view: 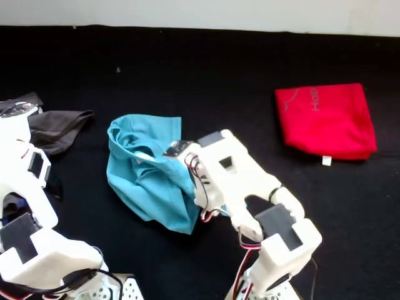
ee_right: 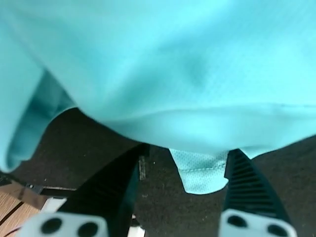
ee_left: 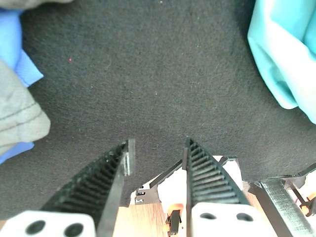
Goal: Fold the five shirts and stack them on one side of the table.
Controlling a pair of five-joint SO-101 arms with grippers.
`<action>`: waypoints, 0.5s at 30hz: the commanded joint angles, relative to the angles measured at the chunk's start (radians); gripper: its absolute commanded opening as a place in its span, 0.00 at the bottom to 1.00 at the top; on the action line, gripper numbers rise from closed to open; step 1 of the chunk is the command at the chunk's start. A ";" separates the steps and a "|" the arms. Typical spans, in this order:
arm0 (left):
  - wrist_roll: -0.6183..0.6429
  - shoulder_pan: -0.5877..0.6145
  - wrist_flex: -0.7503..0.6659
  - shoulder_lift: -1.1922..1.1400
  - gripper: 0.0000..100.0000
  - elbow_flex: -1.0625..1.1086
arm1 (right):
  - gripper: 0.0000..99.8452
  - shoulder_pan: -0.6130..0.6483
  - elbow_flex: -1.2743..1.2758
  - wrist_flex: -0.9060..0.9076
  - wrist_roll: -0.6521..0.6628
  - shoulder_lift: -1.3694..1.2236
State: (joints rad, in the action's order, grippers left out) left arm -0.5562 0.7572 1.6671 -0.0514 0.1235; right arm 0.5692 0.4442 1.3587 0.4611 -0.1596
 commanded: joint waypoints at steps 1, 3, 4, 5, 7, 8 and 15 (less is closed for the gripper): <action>0.008 -0.005 0.009 0.004 0.17 -0.002 | 0.24 -0.019 0.058 -0.079 0.011 0.044; 0.008 -0.004 0.009 0.004 0.17 -0.002 | 0.24 -0.033 0.085 -0.111 0.011 0.042; 0.008 -0.004 0.009 0.004 0.17 -0.002 | 0.23 -0.041 0.090 -0.120 0.011 0.042; 0.008 -0.004 0.009 0.004 0.17 -0.002 | 0.20 -0.051 0.091 -0.128 0.011 0.042; 0.008 -0.004 0.009 0.004 0.17 -0.002 | 0.08 -0.074 0.088 -0.133 0.011 0.042; 0.008 -0.005 0.009 0.004 0.17 -0.002 | 0.01 -0.087 0.088 -0.136 0.011 0.042; 0.008 -0.048 0.038 0.004 0.17 -0.001 | 0.01 -0.262 -0.030 -0.074 0.060 0.094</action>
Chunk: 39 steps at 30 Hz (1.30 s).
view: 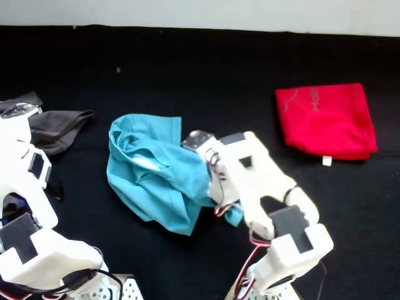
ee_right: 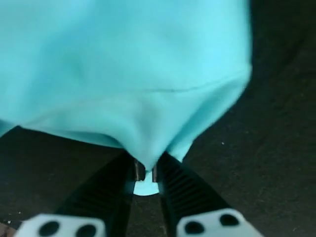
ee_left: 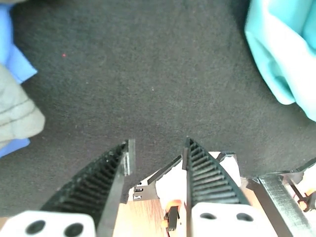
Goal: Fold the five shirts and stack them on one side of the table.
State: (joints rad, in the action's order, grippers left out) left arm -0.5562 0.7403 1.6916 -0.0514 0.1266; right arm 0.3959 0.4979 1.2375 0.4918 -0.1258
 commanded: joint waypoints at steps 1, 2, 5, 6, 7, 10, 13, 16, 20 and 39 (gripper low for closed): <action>0.008 -0.045 0.014 0.004 0.17 -0.004 | 0.01 -0.119 -0.127 0.065 0.031 0.084; 0.009 -0.061 0.014 0.004 0.17 -0.004 | 0.01 -0.150 -0.176 0.088 0.032 0.113; 0.009 -0.117 0.023 0.004 0.17 -0.004 | 0.01 -0.228 -0.314 0.133 0.034 0.206; 0.011 -0.142 0.029 0.004 0.17 -0.004 | 0.01 -0.251 -0.354 0.140 0.034 0.234; 0.011 -0.168 0.035 0.004 0.17 -0.004 | 0.01 -0.271 -0.387 0.142 0.034 0.260; 0.011 -0.254 0.037 0.004 0.17 -0.005 | 0.01 -0.318 -0.466 0.131 0.029 0.325; 0.011 -0.358 0.037 0.004 0.17 -0.005 | 0.01 -0.346 -0.510 0.077 0.028 0.361; 0.011 -0.484 0.051 0.013 0.17 -0.005 | 0.01 -0.386 -0.512 -0.033 -0.026 0.371; 0.092 -0.676 0.055 0.013 0.17 -0.013 | 0.01 -0.409 -0.486 -0.139 -0.117 0.367; 0.321 -1.323 -0.032 0.004 0.17 -0.012 | 0.01 -0.476 -0.433 -0.314 -0.124 0.165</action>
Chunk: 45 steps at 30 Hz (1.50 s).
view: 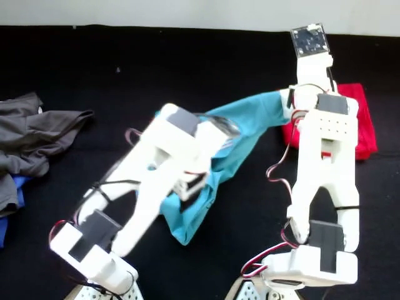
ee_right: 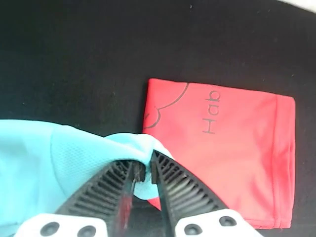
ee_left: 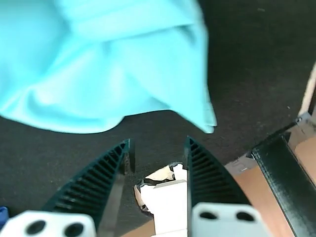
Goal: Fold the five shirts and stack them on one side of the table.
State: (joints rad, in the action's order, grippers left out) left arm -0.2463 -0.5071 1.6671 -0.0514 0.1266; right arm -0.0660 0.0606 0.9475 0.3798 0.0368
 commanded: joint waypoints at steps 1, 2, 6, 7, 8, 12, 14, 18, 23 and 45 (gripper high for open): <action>0.011 -0.099 -0.008 0.004 0.17 -0.008 | 0.01 -0.015 0.005 -0.024 -0.012 -0.002; 0.011 -0.114 -0.015 0.002 0.17 -0.005 | 0.01 -0.015 0.007 -0.024 -0.012 -0.005; 0.012 -0.116 -0.100 -0.033 0.17 0.019 | 0.01 -0.015 0.008 -0.024 -0.014 -0.012; 0.012 -0.111 -0.115 -0.053 0.17 0.024 | 0.01 -0.015 0.007 -0.030 -0.014 -0.012; 0.014 -0.110 -0.127 -0.076 0.17 0.024 | 0.01 -0.015 0.007 -0.035 -0.014 -0.008; 0.014 -0.113 -0.157 -0.168 0.17 0.013 | 0.01 -0.015 0.004 -0.036 -0.014 -0.010; 0.012 -0.105 -0.178 -0.200 0.17 0.013 | 0.01 -0.015 0.004 -0.036 -0.014 -0.010; 0.009 -0.061 -0.158 -0.217 0.10 0.013 | 0.01 -0.015 0.004 -0.036 -0.014 -0.010; 0.006 0.091 -0.048 -0.125 0.01 0.012 | 0.01 -0.015 0.002 -0.038 -0.014 -0.012; -0.147 0.739 0.103 0.611 0.01 -0.249 | 0.01 -0.079 -0.335 0.239 -0.239 0.173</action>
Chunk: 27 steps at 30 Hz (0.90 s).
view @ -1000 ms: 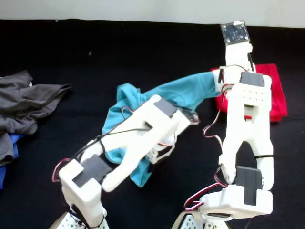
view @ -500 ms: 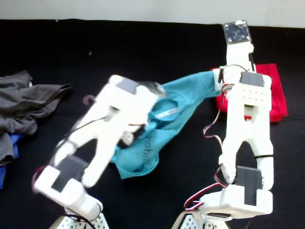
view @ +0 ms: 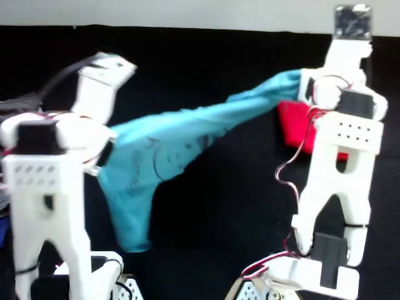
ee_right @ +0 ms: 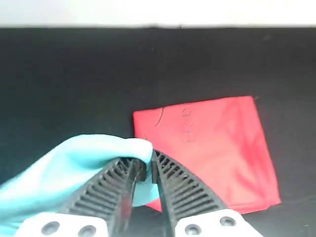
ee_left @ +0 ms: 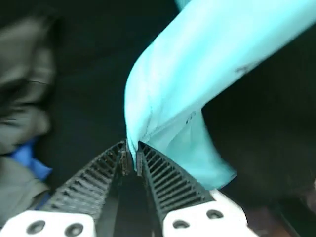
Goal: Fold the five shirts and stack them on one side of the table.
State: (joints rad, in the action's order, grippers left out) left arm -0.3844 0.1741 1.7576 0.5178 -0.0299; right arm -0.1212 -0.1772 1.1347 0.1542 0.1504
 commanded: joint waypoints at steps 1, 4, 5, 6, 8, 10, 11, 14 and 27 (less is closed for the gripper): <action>-0.009 0.070 0.012 0.047 0.01 -0.110 | 0.01 -0.022 -0.110 0.074 -0.014 0.061; -0.008 0.081 0.015 0.048 0.01 -0.071 | 0.01 0.008 -0.102 0.150 -0.014 0.053; -0.009 0.079 0.015 0.047 0.01 -0.025 | 0.01 0.019 -0.071 0.165 -0.012 0.053; -0.011 0.077 0.015 0.042 0.01 0.035 | 0.01 0.030 -0.031 0.174 -0.012 0.056; -0.011 0.074 0.014 0.036 0.01 0.177 | 0.01 0.056 0.059 0.180 -0.009 0.064; -0.020 0.070 0.012 0.025 0.01 0.320 | 0.01 0.079 0.166 0.185 0.029 0.065; -0.038 0.071 0.012 0.021 0.01 0.381 | 0.01 0.091 0.217 0.193 0.048 0.065; -0.127 0.085 0.012 0.018 0.01 0.545 | 0.01 0.099 0.357 0.208 0.078 0.067; -0.552 0.153 0.015 0.021 0.07 0.694 | 0.01 -0.065 0.605 0.209 0.178 0.067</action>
State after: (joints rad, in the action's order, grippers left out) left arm -0.8707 0.3199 1.7622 0.5317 0.7004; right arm -0.1396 0.4289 1.3372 0.3199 0.1734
